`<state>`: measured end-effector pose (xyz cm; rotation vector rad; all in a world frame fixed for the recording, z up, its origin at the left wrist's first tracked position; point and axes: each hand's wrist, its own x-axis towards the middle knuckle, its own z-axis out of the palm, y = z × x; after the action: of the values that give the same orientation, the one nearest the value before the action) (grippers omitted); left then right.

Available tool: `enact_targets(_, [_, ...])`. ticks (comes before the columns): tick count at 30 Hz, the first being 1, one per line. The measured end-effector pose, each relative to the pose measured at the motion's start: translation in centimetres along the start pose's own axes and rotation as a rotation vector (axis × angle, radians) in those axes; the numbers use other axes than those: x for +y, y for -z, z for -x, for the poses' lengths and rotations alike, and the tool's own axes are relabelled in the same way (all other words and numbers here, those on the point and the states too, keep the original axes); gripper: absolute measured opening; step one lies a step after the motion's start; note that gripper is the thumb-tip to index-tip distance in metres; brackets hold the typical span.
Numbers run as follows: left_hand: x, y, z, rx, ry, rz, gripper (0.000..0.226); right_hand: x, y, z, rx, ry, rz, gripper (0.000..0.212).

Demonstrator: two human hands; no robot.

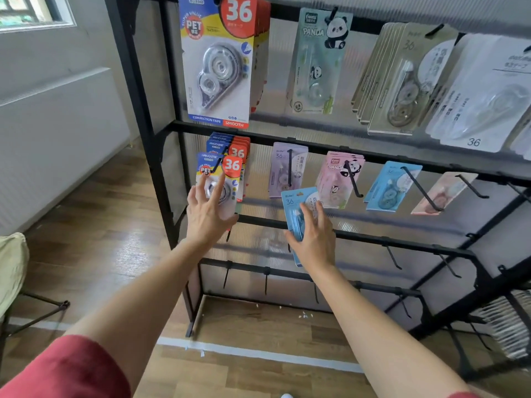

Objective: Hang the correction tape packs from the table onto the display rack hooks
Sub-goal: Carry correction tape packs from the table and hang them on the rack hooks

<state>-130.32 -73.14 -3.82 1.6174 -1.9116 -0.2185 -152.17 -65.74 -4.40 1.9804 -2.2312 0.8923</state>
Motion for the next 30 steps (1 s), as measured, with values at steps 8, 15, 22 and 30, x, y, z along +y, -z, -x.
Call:
enact_targets(8, [2.3,-2.0,-5.3,-0.090,0.142,-0.086,0.103,2.9,0.4,-2.1,0.081,0.029,-0.009,0.071])
enact_targets(15, [2.9,-2.7,-6.1,-0.087,0.168,-0.115,0.109,4.2,0.9,-3.6,0.074,0.036,-0.001,0.070])
enact_targets(22, [3.4,-2.7,-3.1,-0.045,0.078,-0.192,0.104,4.0,1.6,-1.4,0.053,-0.003,0.000,0.069])
enact_targets(30, [6.7,-2.5,1.7,-0.157,-0.123,-0.131,0.094,4.7,3.0,5.3,0.136,-0.123,0.023,0.067])
